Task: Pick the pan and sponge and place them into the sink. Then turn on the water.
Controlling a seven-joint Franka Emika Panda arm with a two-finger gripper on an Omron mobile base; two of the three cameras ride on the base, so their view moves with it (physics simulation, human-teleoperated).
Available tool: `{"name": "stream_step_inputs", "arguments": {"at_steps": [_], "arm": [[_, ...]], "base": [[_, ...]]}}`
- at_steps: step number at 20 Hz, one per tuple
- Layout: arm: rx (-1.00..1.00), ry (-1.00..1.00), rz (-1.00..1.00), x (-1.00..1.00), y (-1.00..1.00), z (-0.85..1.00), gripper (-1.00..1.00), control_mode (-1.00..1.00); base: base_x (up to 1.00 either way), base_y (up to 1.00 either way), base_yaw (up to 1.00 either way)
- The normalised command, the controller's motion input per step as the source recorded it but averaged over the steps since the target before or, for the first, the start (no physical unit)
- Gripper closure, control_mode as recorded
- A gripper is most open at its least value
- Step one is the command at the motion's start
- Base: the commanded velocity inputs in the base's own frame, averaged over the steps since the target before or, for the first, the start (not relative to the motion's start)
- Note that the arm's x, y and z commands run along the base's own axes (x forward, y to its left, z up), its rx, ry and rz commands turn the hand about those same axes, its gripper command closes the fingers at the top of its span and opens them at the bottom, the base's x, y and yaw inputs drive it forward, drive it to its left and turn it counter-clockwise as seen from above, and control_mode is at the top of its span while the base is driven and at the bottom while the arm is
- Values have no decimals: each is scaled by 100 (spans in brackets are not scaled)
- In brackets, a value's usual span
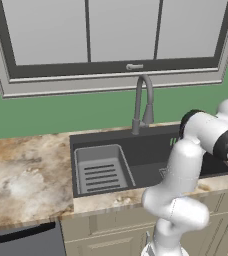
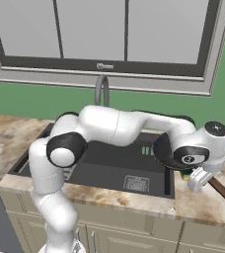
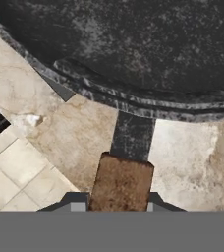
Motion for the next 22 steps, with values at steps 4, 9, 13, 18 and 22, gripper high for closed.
{"name": "stream_step_inputs", "arguments": {"at_steps": [4,9,13,18,22], "arm": [[-3,12,11,-7,40,32,100,-100],[2,13,13,0,36,17,100,-100],[2,13,13,0,35,15,100,-100],[6,10,7,14,41,7,100,-100],[7,2,1,13,50,-14,100,-100]], "base": [[0,0,0],[0,0,0],[0,0,0],[0,0,0],[0,0,0]]}}
